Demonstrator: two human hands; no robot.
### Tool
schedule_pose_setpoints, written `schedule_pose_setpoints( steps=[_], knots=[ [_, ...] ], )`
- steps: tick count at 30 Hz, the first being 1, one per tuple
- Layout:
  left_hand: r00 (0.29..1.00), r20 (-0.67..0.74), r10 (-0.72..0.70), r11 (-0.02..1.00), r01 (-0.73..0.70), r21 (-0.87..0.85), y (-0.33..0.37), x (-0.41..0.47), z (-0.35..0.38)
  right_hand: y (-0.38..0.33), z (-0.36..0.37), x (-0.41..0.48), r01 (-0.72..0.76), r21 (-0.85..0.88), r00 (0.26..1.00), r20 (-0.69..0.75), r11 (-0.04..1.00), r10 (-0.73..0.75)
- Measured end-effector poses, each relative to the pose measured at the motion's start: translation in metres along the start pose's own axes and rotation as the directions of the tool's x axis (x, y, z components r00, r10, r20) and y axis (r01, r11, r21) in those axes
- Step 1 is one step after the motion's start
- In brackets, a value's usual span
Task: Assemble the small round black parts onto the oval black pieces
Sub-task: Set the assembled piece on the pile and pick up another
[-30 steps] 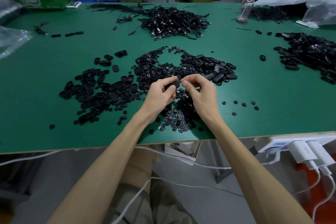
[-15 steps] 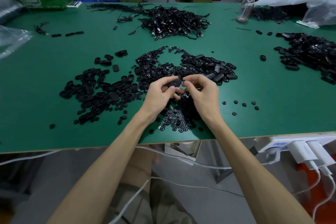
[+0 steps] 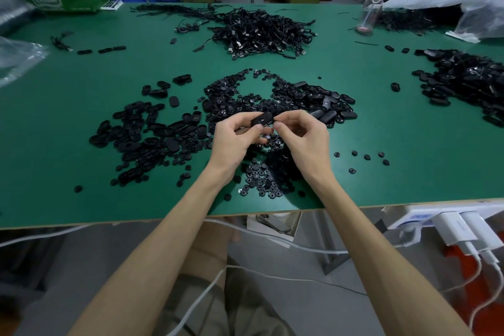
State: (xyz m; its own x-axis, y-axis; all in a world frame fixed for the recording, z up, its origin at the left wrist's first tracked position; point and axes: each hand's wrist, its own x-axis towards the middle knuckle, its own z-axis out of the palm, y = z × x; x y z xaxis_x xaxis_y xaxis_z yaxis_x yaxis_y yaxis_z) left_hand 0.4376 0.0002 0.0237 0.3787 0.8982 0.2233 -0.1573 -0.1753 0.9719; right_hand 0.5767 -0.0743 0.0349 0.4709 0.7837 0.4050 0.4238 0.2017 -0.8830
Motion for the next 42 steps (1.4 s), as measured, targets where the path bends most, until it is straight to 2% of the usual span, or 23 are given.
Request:
schedule_pose_setpoints(
  steps=[11,14,19,26,36,42],
  knots=[
    [0.999,0.029,0.024,0.999,-0.025,0.041,-0.001,0.001,0.0,0.004,0.0,0.001,-0.008,0.064,1.0,0.027,0.998,0.007],
    [0.999,0.039,0.032,0.999,-0.033,0.03,0.0,0.0,0.0,0.006,-0.001,0.002,-0.041,0.137,0.999,0.034,0.99,0.037],
    [1.0,-0.026,0.01,1.0,-0.009,0.026,-0.003,0.001,-0.002,0.008,-0.003,0.004,-0.102,0.274,0.992,0.094,0.956,0.079],
    [0.998,-0.059,-0.023,1.0,0.024,0.018,-0.006,0.004,-0.003,0.008,-0.004,0.005,-0.133,0.323,0.988,0.114,0.937,0.101],
    [1.0,0.029,0.004,0.999,-0.006,0.049,-0.006,0.002,-0.003,0.011,0.0,0.005,-0.085,0.078,0.996,0.018,0.993,0.084],
    [0.999,0.034,0.006,0.996,-0.009,0.084,-0.008,0.002,-0.003,0.006,0.0,0.004,-0.02,-0.019,0.999,0.042,1.0,0.021]
  ],
)
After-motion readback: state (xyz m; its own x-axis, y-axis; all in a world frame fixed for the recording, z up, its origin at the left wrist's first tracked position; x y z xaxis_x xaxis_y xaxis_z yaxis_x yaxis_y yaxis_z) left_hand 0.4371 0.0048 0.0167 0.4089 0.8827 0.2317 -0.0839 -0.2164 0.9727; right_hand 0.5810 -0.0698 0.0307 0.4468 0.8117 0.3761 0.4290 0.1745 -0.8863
